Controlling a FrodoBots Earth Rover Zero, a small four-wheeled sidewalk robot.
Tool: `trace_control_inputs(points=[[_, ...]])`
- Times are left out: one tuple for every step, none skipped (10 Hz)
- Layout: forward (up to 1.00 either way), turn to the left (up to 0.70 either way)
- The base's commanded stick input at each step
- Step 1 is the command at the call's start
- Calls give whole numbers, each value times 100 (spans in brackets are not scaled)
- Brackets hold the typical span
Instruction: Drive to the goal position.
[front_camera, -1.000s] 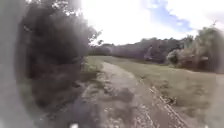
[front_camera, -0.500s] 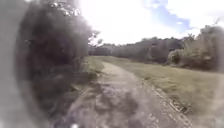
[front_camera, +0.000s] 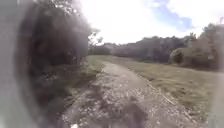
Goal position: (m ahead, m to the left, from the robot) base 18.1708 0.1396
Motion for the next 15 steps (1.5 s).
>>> trace_control_inputs(points=[[85, 1], [85, 1], [85, 1], [85, 1], [85, 1], [85, 1], [85, 1], [85, 1], [85, 1], [85, -17], [85, -24], [85, -30], [85, -28], [85, -26], [85, -3]])
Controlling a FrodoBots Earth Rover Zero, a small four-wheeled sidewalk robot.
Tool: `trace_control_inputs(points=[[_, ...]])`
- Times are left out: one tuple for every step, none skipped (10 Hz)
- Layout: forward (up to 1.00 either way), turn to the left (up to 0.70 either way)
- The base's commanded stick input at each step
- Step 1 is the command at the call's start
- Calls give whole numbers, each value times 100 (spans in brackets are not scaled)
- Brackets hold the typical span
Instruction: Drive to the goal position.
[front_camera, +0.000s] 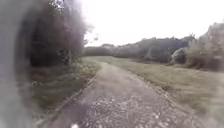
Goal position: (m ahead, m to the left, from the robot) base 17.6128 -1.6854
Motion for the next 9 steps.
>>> trace_control_inputs(points=[[85, 0], [85, 1], [85, 1], [85, 1], [85, 1], [85, 1], [85, 1], [85, 1], [85, 1]])
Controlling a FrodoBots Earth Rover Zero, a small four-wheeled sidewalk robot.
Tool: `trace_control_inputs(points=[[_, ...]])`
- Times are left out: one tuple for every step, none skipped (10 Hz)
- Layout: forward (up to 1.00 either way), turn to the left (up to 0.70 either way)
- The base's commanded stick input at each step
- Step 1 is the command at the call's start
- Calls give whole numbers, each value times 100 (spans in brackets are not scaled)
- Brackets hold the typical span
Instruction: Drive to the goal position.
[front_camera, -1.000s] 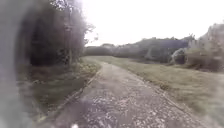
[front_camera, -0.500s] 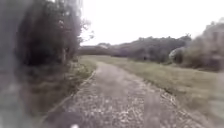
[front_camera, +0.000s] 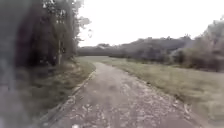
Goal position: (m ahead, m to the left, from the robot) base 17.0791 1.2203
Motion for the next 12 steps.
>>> trace_control_inputs(points=[[85, 1], [85, 1], [85, 1], [85, 1], [85, 1], [85, 1], [85, 1], [85, 1], [85, 1], [85, 1], [85, 1], [85, 1]])
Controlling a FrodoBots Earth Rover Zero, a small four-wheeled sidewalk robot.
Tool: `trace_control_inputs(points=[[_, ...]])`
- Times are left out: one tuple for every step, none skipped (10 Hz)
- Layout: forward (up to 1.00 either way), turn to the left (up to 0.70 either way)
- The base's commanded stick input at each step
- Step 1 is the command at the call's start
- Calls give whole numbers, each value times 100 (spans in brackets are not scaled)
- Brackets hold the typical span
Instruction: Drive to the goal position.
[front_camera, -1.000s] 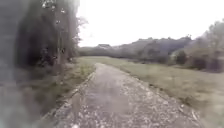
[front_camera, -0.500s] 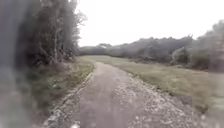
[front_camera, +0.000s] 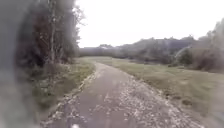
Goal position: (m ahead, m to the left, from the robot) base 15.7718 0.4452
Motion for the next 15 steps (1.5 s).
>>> trace_control_inputs(points=[[85, 1], [85, 1], [85, 1], [85, 0], [85, -3], [85, -20], [85, -22], [85, -17], [85, -9], [85, 0], [85, 1], [85, 1], [85, 1], [85, 1], [85, 1]])
